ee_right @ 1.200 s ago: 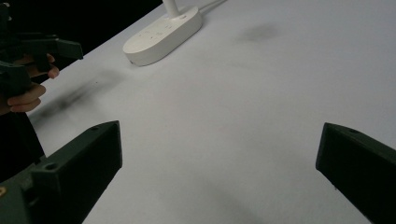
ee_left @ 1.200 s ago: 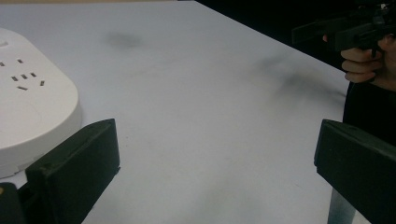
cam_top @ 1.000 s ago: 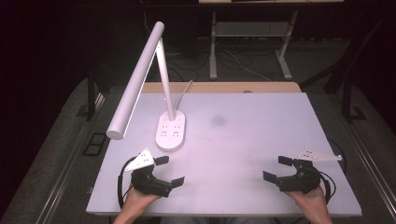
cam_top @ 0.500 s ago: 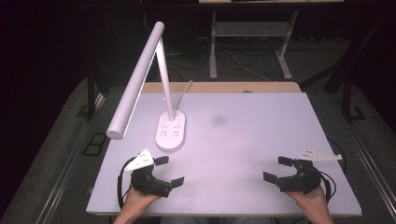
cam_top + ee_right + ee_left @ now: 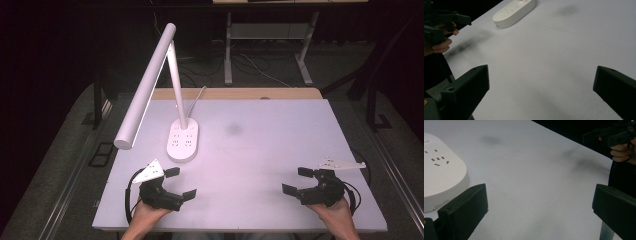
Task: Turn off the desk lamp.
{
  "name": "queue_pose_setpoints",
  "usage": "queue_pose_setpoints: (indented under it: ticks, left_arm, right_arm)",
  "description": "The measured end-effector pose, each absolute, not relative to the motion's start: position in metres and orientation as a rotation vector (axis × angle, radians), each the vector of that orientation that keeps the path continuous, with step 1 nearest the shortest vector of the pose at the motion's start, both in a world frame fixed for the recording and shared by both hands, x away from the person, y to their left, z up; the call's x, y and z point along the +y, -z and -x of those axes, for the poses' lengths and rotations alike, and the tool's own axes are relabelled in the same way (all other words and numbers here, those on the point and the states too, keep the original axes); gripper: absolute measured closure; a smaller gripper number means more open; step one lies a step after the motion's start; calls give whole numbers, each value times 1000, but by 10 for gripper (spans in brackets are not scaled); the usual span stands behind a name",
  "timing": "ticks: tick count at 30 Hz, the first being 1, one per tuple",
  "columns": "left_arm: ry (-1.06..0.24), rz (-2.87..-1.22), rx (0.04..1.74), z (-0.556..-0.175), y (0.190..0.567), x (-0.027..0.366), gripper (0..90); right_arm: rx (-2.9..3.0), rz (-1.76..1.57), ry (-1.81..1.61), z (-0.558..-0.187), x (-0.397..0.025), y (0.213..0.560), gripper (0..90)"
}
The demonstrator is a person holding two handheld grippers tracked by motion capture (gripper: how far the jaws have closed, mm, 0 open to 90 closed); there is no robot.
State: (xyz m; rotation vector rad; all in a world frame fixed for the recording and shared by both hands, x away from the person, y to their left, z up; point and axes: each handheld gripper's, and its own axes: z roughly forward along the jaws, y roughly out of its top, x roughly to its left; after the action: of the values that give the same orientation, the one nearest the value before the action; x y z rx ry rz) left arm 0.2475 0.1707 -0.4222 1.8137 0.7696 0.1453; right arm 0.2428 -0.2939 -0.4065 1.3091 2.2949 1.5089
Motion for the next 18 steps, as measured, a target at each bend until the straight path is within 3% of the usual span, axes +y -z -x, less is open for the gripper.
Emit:
queue_pose_setpoints:
  ticks: [18]
  left_arm:
    - [-148,-1807,773,-247,421,173,0]
  right_arm:
    - [2364,-1235,-1457,-259,-284,382,5]
